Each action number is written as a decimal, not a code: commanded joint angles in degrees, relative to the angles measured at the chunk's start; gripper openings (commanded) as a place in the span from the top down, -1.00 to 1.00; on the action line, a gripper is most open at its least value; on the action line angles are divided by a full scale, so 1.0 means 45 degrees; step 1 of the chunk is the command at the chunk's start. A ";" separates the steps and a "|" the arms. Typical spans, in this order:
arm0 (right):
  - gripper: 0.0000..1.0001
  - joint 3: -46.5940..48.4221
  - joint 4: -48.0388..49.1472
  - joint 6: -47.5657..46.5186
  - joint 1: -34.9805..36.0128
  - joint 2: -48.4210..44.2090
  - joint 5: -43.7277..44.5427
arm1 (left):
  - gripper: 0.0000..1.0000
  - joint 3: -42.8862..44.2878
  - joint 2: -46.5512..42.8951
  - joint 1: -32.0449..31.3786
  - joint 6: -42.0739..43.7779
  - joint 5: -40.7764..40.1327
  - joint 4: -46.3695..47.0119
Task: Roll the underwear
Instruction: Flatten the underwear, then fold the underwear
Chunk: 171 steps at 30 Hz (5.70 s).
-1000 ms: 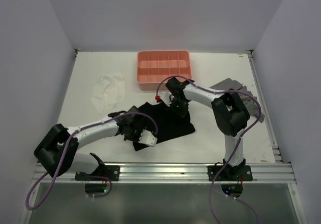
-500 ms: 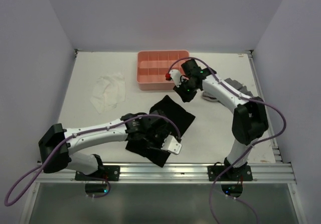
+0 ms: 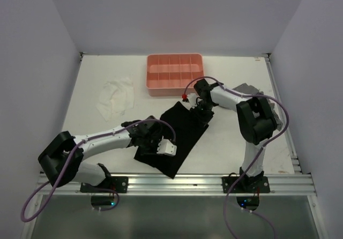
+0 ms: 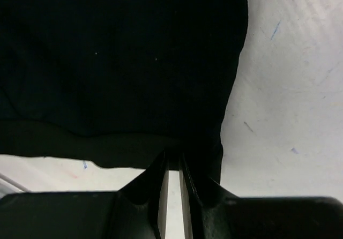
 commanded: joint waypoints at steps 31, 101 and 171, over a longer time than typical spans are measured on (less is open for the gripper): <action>-0.11 0.4898 0.0717 -0.3036 -0.1417 0.0965 -0.3176 | 0.08 0.5887 0.2194 0.4362 -0.1353 0.3811 0.1098; 1.00 0.5231 0.1460 -0.6200 -0.1397 -0.0028 -0.3548 | 1.00 0.7141 0.4328 0.6868 0.0426 0.2503 0.2777; 0.54 -0.3031 0.3527 -0.1201 0.0790 -0.3352 -0.3920 | 0.47 0.2979 0.1237 0.3977 -0.4632 0.1723 0.3478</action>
